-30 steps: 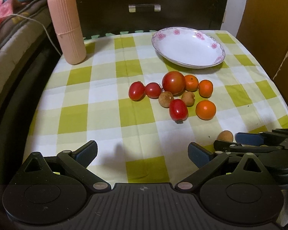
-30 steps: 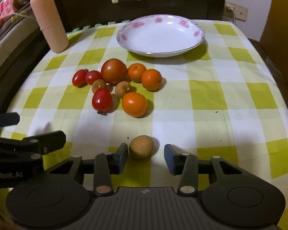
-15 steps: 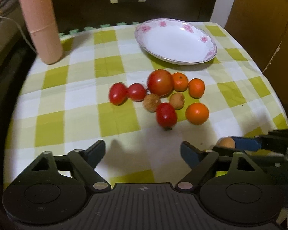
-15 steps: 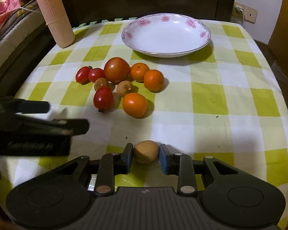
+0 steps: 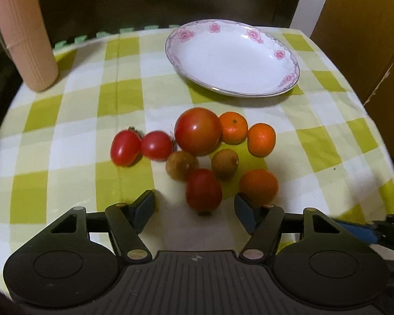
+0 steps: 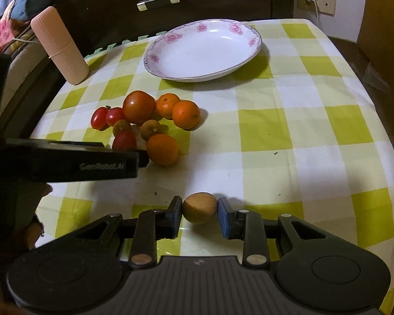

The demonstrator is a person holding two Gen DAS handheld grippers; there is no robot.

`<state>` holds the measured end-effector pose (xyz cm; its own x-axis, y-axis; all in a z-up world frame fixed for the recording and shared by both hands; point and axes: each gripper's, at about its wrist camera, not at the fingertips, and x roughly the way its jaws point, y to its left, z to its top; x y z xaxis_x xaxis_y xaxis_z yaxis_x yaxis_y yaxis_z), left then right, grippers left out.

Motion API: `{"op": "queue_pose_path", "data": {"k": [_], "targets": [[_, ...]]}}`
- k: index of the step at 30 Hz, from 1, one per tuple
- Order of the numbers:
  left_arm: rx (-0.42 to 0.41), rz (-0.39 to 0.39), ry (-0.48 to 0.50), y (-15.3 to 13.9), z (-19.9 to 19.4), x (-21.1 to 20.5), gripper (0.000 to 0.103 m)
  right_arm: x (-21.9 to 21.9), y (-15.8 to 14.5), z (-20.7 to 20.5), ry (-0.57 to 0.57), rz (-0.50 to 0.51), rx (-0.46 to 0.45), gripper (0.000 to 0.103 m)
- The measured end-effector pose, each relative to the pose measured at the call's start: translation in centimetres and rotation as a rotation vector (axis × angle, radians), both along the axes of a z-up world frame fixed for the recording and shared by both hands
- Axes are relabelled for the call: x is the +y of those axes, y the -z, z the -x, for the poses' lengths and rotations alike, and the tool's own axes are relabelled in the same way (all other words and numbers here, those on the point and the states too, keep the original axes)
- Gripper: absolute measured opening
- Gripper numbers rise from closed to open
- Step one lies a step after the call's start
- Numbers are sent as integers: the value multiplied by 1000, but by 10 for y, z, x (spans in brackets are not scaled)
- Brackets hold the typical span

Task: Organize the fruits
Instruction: 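Grasp the brown round fruit with the right tool while the left tool approaches a red tomato, then grasp the red cherry tomato with the left tool while the right tool holds the brown fruit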

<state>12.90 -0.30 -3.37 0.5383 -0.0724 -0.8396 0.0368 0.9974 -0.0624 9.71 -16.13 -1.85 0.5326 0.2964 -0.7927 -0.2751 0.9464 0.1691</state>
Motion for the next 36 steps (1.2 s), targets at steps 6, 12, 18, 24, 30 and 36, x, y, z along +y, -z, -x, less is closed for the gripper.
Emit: {"op": "queue_pose_path", "data": {"k": [6, 12, 18, 24, 30, 36], "targets": [[-25, -55, 14, 1, 4, -1, 58, -4, 0, -1, 11, -7, 5, 29], [-18, -45, 14, -2, 4, 0, 42, -1, -1, 1, 3, 3, -3, 29], [4, -48, 38, -3, 17, 2, 34, 4, -2, 3, -16, 18, -21, 29], [16, -50, 45, -3, 31, 6, 32, 6, 3, 5, -28, 39, -20, 29], [-2, -7, 21, -4, 28, 11, 37, 8, 5, 5, -30, 53, -23, 29], [-27, 28, -24, -1, 15, 10, 50, 9, 6, 3, -32, 45, -18, 29]]}}
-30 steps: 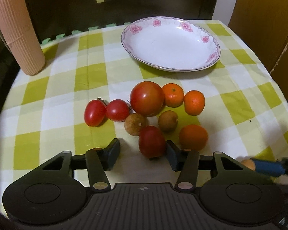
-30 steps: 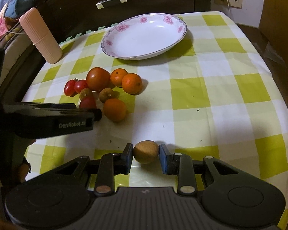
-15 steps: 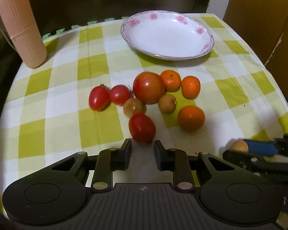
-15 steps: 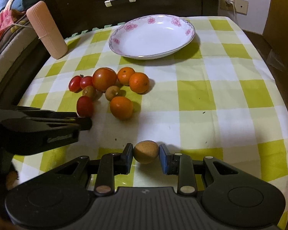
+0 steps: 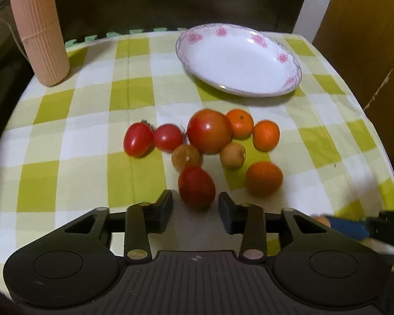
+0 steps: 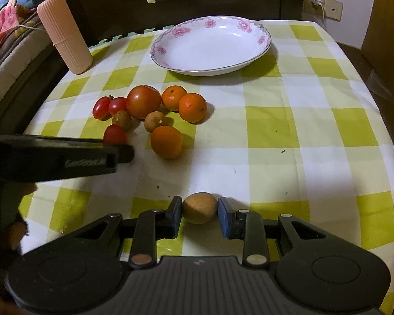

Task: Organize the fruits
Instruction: 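Grasp the red cherry tomato with the left tool while the right tool holds the brown fruit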

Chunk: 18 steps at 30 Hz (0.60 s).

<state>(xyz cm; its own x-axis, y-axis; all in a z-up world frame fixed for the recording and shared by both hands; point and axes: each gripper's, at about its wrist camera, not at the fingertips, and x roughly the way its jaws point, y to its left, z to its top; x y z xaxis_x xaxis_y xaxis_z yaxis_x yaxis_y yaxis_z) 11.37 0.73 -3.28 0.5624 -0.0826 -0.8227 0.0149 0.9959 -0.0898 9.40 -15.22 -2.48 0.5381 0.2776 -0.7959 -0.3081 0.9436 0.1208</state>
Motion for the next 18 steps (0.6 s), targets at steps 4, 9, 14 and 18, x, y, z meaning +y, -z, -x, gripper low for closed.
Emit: {"op": "queue_pose_path", "data": {"k": [4, 9, 14, 18], "targets": [[-17, -62, 21, 1, 1, -9, 41, -1, 0, 0, 1, -1, 0, 29], [-7, -73, 27, 0, 4, -7, 37, 0, -1, -1, 4, -4, 2, 29], [0, -53, 43, -8, 9, -7, 37, -3, -6, -3, 13, -23, -8, 29], [-13, -38, 52, -15, 13, -8, 37, -4, -12, -3, 12, -42, -29, 29]]}}
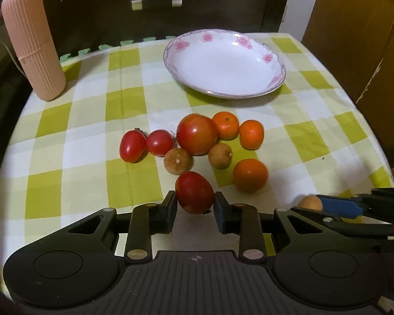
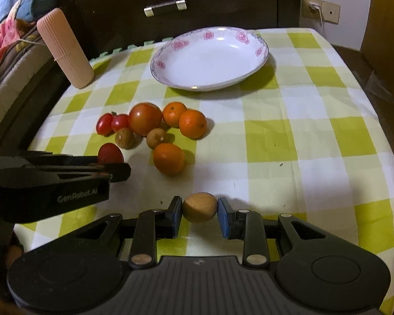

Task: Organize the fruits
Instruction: 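Grasp the red cherry tomato with the left tool while the right tool holds the brown fruit, then carry both fruits over the white bowl and open both tools to drop them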

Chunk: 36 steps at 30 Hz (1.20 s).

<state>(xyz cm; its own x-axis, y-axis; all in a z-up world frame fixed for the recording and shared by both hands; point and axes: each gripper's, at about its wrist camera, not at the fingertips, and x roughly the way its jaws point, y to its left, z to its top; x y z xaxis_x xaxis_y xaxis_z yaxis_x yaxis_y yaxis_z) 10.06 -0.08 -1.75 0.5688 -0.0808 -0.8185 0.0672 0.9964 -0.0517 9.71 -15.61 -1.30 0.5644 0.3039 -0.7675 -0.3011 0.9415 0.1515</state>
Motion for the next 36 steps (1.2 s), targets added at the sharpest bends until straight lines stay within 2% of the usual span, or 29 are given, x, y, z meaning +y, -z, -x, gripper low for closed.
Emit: {"op": "queue_pose_path", "data": {"k": [15, 27, 36], "targets": [[-38, 87, 38, -19, 1, -4, 38, -4, -16, -4, 15, -20, -69, 29], [-78, 113, 26, -36, -38, -5, 38, -4, -41, -45, 54, -56, -137, 29], [-113, 70, 27, -42, -87, -10, 36, -4, -47, -95, 68, -64, -171, 29]]}}
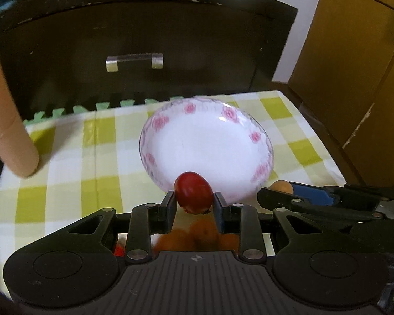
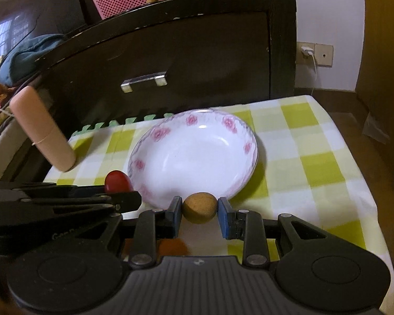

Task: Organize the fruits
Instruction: 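Carry both fruits over the white bowl and open both tools to drop them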

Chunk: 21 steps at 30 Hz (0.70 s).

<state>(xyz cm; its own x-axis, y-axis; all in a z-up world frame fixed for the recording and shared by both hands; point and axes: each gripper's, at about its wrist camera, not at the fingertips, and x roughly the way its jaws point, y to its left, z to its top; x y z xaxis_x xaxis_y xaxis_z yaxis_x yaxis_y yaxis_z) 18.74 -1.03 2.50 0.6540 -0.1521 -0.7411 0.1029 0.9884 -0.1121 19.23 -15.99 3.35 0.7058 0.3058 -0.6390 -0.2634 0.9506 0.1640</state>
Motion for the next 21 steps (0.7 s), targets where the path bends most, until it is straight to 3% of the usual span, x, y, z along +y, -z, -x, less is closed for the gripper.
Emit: {"op": "queue_pose_path", "data": {"k": [8, 21], "targets": [[21, -3, -13, 14, -35, 3, 36, 3, 12, -39, -7, 12, 4, 29], [49, -18, 4, 28, -49, 5, 37, 6, 26, -63, -23, 36, 23, 29]]}}
